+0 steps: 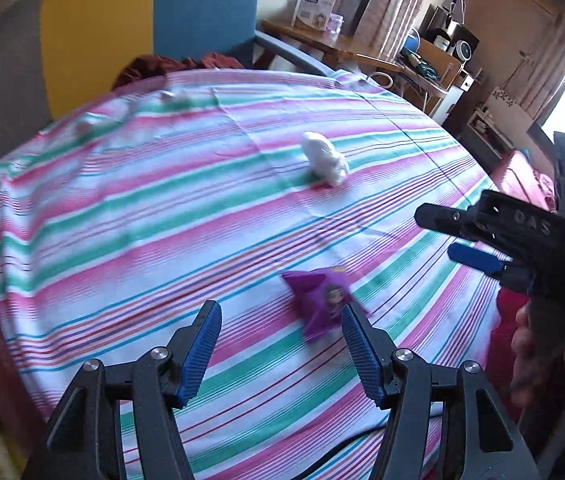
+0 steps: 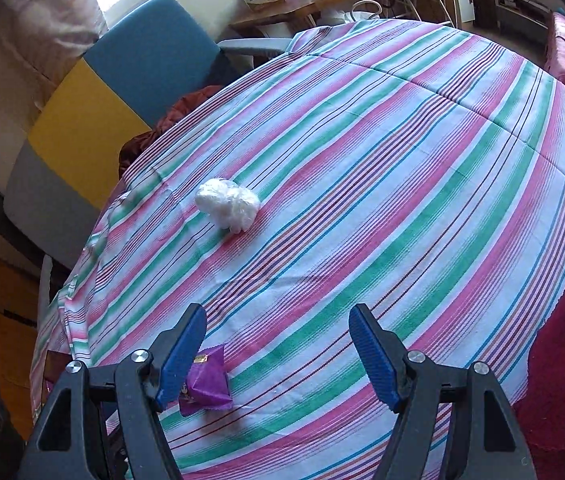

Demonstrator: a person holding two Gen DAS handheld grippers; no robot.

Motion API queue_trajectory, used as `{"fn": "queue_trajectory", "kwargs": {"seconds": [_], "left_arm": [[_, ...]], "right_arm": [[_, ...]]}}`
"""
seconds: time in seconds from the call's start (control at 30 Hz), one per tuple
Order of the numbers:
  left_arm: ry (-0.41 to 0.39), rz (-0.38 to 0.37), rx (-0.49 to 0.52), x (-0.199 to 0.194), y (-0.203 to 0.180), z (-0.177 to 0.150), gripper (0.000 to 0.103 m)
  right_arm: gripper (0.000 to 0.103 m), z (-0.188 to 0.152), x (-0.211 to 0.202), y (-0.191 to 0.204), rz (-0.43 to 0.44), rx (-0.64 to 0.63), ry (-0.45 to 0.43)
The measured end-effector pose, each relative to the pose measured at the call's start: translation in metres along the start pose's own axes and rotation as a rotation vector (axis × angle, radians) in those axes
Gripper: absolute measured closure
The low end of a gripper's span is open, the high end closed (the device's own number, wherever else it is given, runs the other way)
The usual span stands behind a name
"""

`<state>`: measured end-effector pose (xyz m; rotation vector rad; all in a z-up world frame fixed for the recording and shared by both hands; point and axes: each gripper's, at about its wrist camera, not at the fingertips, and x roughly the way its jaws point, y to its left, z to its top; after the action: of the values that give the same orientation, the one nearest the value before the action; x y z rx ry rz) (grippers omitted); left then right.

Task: Organize objects
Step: 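Move the left tool to the purple snack packet and grasp it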

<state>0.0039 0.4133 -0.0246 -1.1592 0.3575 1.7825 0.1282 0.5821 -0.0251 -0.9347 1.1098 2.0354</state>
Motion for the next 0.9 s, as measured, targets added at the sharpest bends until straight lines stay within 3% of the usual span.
{"fn": "queue_trajectory", "kwargs": {"seconds": [0.23, 0.3, 0.33, 0.37, 0.7, 0.9], "left_arm": [[0.083, -0.006, -0.006, 0.049, -0.014, 0.013, 0.041], [0.098, -0.002, -0.001, 0.058, -0.016, 0.013, 0.052], [0.108, 0.002, 0.007, 0.062, -0.017, 0.012, 0.066], [0.103, 0.006, 0.011, 0.062, -0.017, 0.01, 0.067], [0.032, 0.094, 0.002, 0.02, 0.025, -0.027, 0.071], [-0.006, 0.107, -0.003, -0.01, 0.039, -0.052, 0.071]], "right_arm": [[0.028, 0.001, 0.002, -0.003, 0.024, 0.014, 0.018], [0.028, 0.001, 0.003, -0.003, 0.028, 0.015, 0.023], [0.028, 0.001, 0.003, -0.003, 0.03, 0.016, 0.024], [0.028, 0.0, 0.002, -0.003, 0.029, 0.014, 0.024], [0.028, -0.005, 0.01, 0.009, 0.027, -0.036, 0.085], [0.028, 0.007, 0.018, 0.045, -0.007, -0.19, 0.123]]}}
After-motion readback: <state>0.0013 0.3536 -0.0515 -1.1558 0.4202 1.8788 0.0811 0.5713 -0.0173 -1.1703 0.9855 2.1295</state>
